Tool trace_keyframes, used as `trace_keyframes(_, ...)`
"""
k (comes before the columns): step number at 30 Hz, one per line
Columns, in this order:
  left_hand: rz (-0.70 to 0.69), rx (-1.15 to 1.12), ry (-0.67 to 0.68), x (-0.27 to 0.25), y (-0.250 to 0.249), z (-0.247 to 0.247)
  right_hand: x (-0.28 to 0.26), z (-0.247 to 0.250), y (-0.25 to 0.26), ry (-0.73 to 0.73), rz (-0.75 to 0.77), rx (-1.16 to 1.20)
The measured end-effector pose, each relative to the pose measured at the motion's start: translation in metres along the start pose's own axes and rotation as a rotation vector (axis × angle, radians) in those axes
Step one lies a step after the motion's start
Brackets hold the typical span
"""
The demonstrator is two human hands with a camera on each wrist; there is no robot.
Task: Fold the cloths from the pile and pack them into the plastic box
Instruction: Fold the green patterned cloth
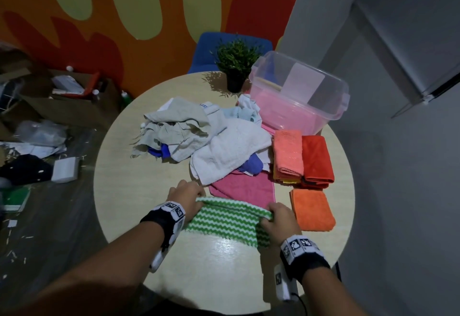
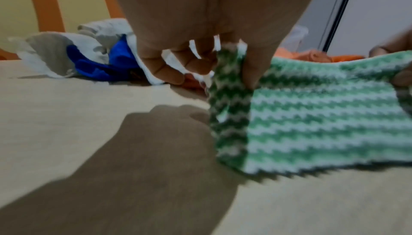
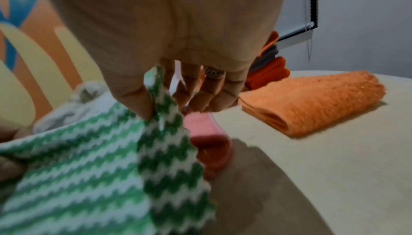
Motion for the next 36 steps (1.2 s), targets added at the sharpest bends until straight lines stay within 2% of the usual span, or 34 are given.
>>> trace_keyframes(3, -0.068, -0.151, -0.300, -0.009, -0.008, 0.047, -0.008, 0.043, 0.014, -0.156, 0.096, 0.225)
trace_keyframes(4, -0.110, -0.171, -0.351, -0.011, -0.012, 0.060, -0.011, 0.059, 0.019, -0.219, 0.146, 0.282)
trace_keyframes(6, -0.219, -0.180, -0.373, -0.016, -0.020, 0.073, -0.017, 0.077, 0.023, -0.299, 0.270, 0.287)
trace_keyframes(8, -0.297, -0.141, -0.329, -0.023, -0.027, 0.070, -0.020, 0.070, 0.016, -0.275, 0.321, 0.214)
trace_keyframes(10, -0.316, -0.039, -0.215, -0.030, -0.027, 0.048, -0.020, 0.042, -0.003, -0.150, 0.280, 0.065)
trace_keyframes(12, -0.283, 0.098, 0.000, -0.041, -0.017, 0.013, -0.026, 0.006, -0.024, 0.018, 0.221, -0.089)
trace_keyframes(14, -0.237, 0.164, 0.225, -0.054, -0.003, -0.017, -0.034, -0.017, -0.043, 0.106, 0.129, -0.073)
trace_keyframes(15, -0.223, 0.163, 0.274, -0.059, 0.001, -0.024, -0.037, -0.020, -0.049, 0.092, 0.060, -0.037)
trace_keyframes(18, -0.208, 0.110, 0.177, -0.052, 0.002, -0.023, -0.034, -0.020, -0.052, -0.007, -0.140, 0.028)
trace_keyframes(20, -0.210, 0.048, 0.116, -0.044, -0.002, -0.021, -0.029, -0.025, -0.047, 0.016, -0.229, 0.021)
trace_keyframes(23, -0.226, 0.020, 0.060, -0.034, -0.002, -0.022, -0.021, -0.040, -0.039, 0.069, -0.303, 0.037)
trace_keyframes(25, -0.166, 0.043, 0.023, -0.027, 0.002, -0.022, -0.018, -0.047, -0.038, 0.068, -0.355, 0.061)
trace_keyframes(28, -0.110, 0.073, 0.052, -0.024, 0.006, -0.026, -0.021, -0.046, -0.038, 0.025, -0.402, 0.091)
trace_keyframes(30, -0.145, 0.086, 0.004, -0.029, 0.006, -0.023, -0.027, -0.039, -0.040, -0.030, -0.452, 0.126)
trace_keyframes(33, -0.294, 0.012, -0.097, -0.040, -0.002, -0.017, -0.038, -0.026, -0.046, -0.126, -0.553, 0.227)
trace_keyframes(34, -0.348, -0.032, -0.074, -0.042, -0.005, -0.019, -0.042, -0.019, -0.046, -0.151, -0.577, 0.253)
trace_keyframes(36, -0.381, -0.118, 0.066, -0.045, -0.011, -0.031, -0.044, -0.005, -0.042, -0.186, -0.550, 0.277)
Point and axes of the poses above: each hand's wrist, its own x-axis towards the middle knuckle, its own z-axis out of the back of the hand, y = z × x, the point moved 6 cm from there along x, towards the middle knuckle, and after that the axes turned 4 degrees about -y, right-handed, at the moved point
